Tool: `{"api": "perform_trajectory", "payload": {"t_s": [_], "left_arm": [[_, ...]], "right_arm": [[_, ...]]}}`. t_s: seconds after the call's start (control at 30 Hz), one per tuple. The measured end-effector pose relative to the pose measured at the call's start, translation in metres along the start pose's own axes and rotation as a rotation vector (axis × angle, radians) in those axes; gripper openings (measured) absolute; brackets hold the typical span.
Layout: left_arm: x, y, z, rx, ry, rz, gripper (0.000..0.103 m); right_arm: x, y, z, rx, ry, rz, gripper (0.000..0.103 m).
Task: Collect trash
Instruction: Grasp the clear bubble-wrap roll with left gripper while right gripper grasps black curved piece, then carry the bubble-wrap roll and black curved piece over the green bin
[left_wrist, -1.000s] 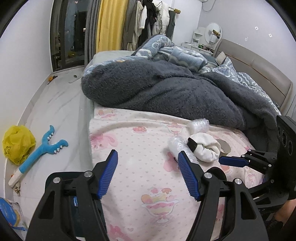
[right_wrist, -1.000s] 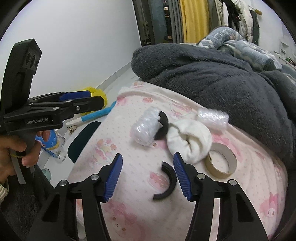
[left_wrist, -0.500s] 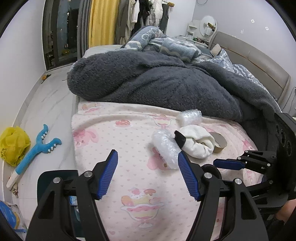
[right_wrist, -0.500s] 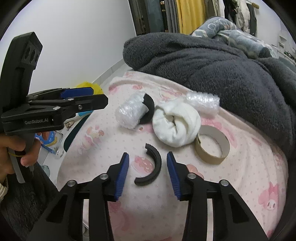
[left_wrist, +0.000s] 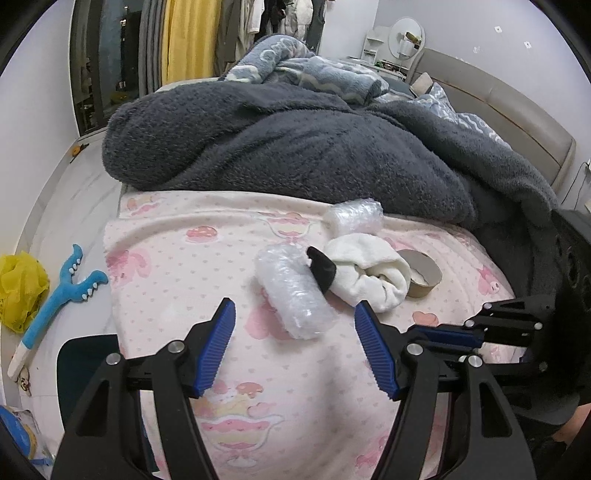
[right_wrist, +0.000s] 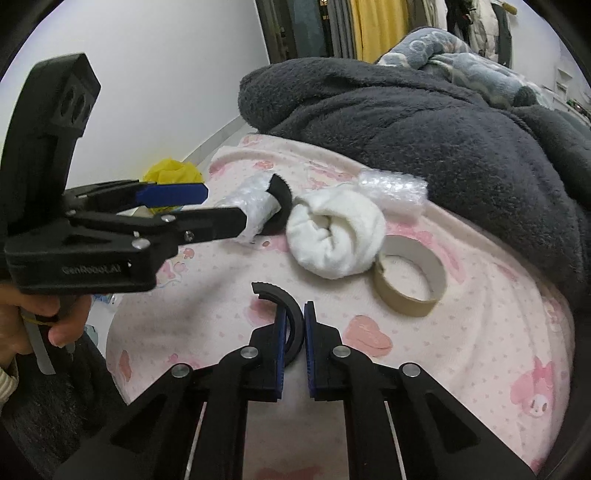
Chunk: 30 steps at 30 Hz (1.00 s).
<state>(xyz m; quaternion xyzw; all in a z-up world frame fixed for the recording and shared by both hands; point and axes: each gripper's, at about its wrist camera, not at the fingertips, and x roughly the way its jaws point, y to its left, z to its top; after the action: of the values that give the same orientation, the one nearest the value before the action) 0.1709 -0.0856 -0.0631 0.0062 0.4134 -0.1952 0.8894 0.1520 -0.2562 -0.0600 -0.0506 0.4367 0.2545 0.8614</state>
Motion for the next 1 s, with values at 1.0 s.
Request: {"api": "perform_trajectory", "payload": {"t_s": [1.0], "left_arm": [[0.005, -0.034, 0.006, 0.170, -0.025, 0.216, 0.032]], "right_arm": [[-0.037, -0.028, 0.002, 0.065, -0.095, -0.013, 0.009]]}}
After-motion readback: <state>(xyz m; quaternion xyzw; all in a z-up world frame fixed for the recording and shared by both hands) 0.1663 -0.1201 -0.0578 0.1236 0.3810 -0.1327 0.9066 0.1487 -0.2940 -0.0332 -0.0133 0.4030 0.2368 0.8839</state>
